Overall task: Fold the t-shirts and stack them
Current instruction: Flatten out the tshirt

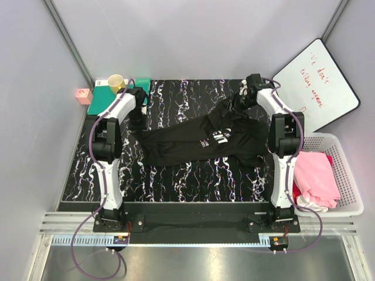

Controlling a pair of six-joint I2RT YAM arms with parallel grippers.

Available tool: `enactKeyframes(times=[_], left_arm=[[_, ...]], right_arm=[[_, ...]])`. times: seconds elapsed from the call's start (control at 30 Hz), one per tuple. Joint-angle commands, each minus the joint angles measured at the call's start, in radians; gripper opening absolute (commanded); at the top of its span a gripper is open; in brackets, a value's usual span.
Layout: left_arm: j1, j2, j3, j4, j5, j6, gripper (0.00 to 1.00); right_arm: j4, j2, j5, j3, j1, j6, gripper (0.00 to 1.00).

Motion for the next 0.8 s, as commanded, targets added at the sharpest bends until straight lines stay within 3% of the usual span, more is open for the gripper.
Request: enactKeyframes(times=[0.0, 0.07, 0.2, 0.43, 0.77], left_arm=[[-0.003, -0.006, -0.005, -0.005, 0.012, 0.016, 0.0], [-0.003, -0.008, -0.009, -0.005, 0.007, 0.017, 0.0], [-0.003, -0.011, -0.018, -0.001, 0.004, 0.017, 0.0], [-0.003, -0.02, -0.004, 0.001, -0.002, 0.013, 0.0], [0.005, -0.077, 0.093, -0.001, -0.03, 0.003, 0.0]], right_arm=[[0.036, -0.015, -0.057, 0.027, 0.021, 0.016, 0.44], [0.039, -0.004, -0.068, 0.045, 0.022, 0.022, 0.24], [0.048, 0.001, -0.074, 0.073, 0.033, 0.022, 0.01], [0.046, 0.005, -0.085, 0.11, 0.036, 0.03, 0.0], [0.04, -0.113, -0.08, 0.257, 0.036, 0.025, 0.0]])
